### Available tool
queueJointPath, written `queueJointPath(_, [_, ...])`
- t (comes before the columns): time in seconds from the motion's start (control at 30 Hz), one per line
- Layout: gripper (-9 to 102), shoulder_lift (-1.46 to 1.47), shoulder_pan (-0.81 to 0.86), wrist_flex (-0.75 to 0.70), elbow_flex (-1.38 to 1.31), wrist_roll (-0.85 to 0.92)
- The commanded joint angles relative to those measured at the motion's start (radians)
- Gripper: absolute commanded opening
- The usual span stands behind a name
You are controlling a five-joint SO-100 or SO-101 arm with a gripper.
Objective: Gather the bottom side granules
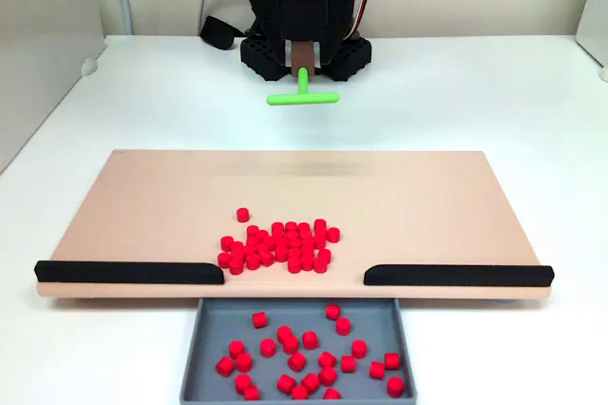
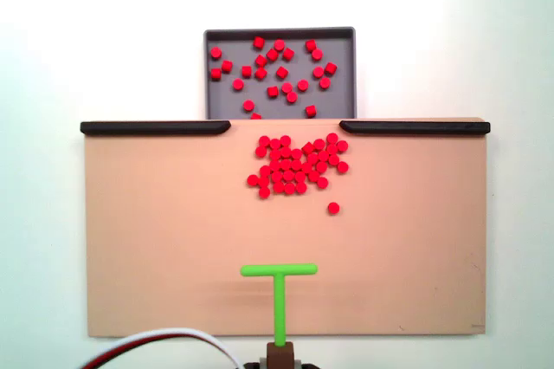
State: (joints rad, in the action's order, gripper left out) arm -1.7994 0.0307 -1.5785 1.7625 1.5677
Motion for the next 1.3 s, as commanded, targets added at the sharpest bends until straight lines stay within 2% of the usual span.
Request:
queueJointPath(0.0, [0,0.009,-0.052,0.012,-0.037,-0.021])
queueJointPath(1.27, [0,0.015,-0.02,0.012,-0.037,-0.02])
